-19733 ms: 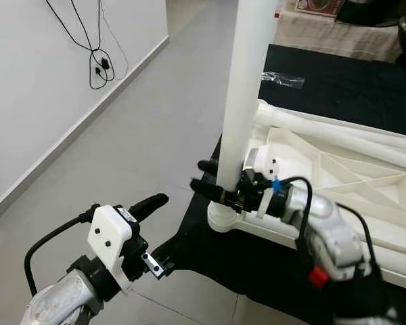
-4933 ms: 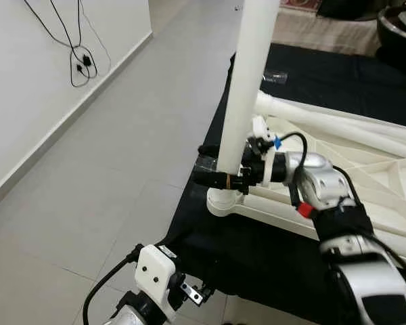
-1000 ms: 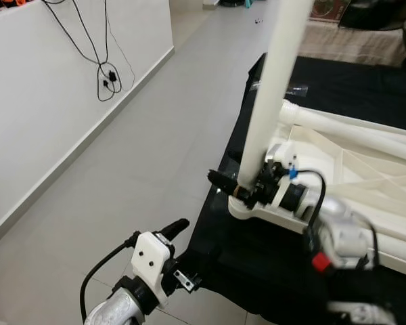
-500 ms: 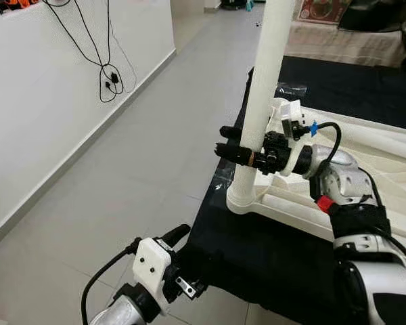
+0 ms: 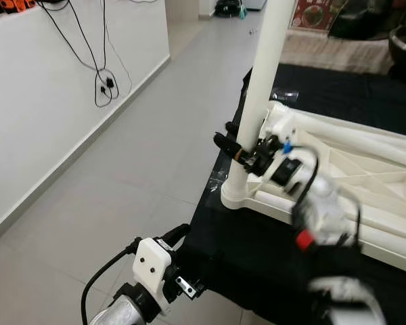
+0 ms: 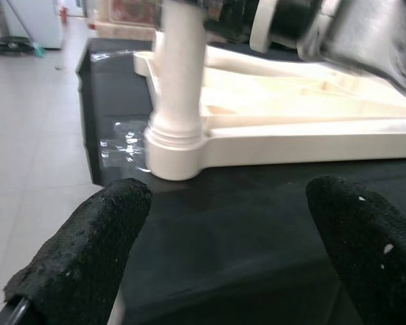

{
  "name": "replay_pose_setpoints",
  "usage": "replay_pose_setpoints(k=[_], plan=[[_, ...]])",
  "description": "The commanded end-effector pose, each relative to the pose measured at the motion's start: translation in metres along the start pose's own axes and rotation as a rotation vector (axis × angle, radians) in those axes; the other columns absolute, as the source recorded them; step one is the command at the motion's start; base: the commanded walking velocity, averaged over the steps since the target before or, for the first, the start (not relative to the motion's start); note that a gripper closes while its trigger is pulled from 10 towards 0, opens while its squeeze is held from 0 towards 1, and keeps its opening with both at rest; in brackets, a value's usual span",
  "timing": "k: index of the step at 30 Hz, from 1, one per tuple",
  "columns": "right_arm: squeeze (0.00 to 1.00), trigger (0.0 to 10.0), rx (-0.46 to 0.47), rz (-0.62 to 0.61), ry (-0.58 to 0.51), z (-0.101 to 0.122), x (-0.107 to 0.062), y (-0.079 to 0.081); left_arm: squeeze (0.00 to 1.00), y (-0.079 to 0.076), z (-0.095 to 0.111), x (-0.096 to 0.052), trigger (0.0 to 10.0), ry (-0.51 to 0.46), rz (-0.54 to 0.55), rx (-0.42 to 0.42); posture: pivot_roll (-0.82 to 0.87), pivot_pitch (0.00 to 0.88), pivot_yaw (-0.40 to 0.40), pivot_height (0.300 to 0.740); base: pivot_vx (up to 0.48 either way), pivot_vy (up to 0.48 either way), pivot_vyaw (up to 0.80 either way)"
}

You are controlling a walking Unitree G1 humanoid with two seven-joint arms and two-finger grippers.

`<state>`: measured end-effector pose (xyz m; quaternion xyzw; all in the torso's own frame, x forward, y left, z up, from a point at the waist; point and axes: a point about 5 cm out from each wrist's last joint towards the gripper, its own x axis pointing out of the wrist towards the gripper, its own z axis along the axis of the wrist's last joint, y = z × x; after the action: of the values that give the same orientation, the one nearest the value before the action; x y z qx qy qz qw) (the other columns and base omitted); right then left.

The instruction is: Building children table

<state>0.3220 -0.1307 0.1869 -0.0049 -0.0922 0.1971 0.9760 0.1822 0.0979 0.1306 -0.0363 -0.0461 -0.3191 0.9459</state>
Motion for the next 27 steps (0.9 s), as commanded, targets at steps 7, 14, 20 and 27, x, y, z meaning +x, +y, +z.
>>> replay_pose_setpoints(k=[7,14,20,27], plan=[[0.0,0.0,0.0,-0.07,0.306,-0.054,-0.036,0.015,0.0,0.004,-0.003,0.0,10.0,0.009,-0.001,0.003,0.1,0.15,-0.01,0.74,0.0,0.0,0.0],[0.78,10.0,0.056,0.112,0.221,-0.037,-0.017,0.028,0.0,0.005,-0.003,0.001,10.0,0.006,0.011,0.009,0.1,0.14,-0.009,0.74,0.0,0.0,0.0],[1.0,10.0,0.092,0.473,0.048,-0.001,-0.011,0.032,0.0,0.003,-0.003,0.001,10.0,0.005,0.008,0.006,0.12,0.141,-0.006,0.74,0.0,0.0,0.0],[0.0,10.0,-0.014,0.77,0.024,0.024,-0.003,0.012,0.0,-0.001,-0.001,-0.002,10.0,0.006,0.008,-0.001,0.13,0.16,-0.002,0.74,0.0,0.0,0.0]])
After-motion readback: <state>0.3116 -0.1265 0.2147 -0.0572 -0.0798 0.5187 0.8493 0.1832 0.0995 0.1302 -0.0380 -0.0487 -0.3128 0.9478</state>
